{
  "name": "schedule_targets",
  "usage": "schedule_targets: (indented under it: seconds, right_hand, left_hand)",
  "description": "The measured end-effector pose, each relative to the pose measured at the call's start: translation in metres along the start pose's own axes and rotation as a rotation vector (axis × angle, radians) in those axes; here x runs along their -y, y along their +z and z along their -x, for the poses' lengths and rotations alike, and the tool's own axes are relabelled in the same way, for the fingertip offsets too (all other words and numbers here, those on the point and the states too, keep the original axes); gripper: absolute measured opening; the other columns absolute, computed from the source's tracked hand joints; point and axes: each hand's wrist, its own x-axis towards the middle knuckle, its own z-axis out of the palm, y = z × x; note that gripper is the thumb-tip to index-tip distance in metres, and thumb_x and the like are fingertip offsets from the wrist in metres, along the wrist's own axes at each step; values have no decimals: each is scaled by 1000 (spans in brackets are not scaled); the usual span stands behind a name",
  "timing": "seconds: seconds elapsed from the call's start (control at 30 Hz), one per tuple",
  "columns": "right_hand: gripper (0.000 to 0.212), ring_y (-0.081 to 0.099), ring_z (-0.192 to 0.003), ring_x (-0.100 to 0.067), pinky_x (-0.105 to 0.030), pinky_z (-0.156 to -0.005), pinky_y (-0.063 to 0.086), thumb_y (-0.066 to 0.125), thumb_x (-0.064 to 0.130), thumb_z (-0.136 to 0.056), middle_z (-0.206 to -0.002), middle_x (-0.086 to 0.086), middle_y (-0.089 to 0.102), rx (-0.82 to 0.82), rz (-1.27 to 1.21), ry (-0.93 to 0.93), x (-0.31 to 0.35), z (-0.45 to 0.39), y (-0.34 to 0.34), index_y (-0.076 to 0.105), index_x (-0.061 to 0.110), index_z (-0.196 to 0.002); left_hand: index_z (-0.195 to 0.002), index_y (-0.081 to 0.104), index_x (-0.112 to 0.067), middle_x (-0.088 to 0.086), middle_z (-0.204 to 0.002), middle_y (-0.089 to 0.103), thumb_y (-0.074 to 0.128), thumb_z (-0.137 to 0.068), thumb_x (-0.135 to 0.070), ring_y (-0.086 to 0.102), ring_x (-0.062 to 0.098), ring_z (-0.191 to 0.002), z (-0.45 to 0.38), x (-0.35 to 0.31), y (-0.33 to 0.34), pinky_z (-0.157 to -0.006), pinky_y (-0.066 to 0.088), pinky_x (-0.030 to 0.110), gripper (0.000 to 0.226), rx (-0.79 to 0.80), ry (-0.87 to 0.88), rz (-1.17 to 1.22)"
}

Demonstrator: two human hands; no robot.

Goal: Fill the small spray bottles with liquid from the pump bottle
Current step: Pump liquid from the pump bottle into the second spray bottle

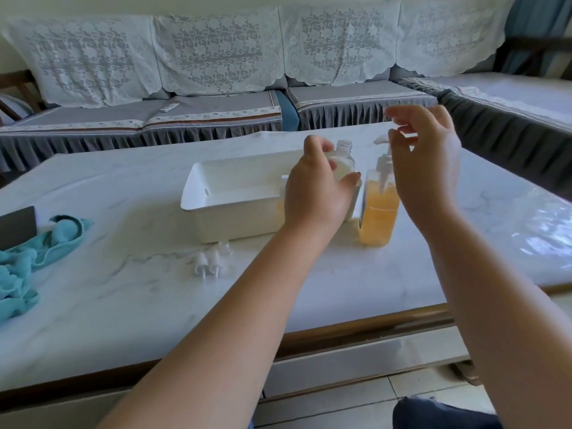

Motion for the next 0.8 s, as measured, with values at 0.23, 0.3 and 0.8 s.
schedule_targets:
  seconds: [0.23, 0.3, 0.8]
  right_hand:
    - [33, 50, -121, -25, -18, -96, 30, 58, 7, -92, -129, 0, 62, 174, 176, -23, -22, 0, -8, 68, 16, -122]
    - [32, 51, -121, -23, -17, -95, 31, 58, 8, -93, -129, 2, 62, 207, 170, -25, -23, 2, -7, 68, 18, -121]
    - [48, 52, -115, -27, -39, -94, 41, 53, 11, -87, -139, 8, 50, 162, 264, 14, -24, 21, 7, 56, 29, -130]
  left_hand:
    - [-117, 54, -18, -1, -106, 62, 71, -84, -25, 60, 20, -96, -10, -3, 23, -76, 44, 27, 38, 44, -43, 32]
    - [-120, 56, -22, 1, -110, 63, 70, -85, -24, 59, 22, -99, -12, -2, 28, -76, 43, 27, 37, 40, -47, 23]
    - [-123, 58, -29, 3, -112, 61, 70, -85, -21, 59, 22, -104, -25, -6, 54, -87, 50, 38, 41, 18, 2, -47]
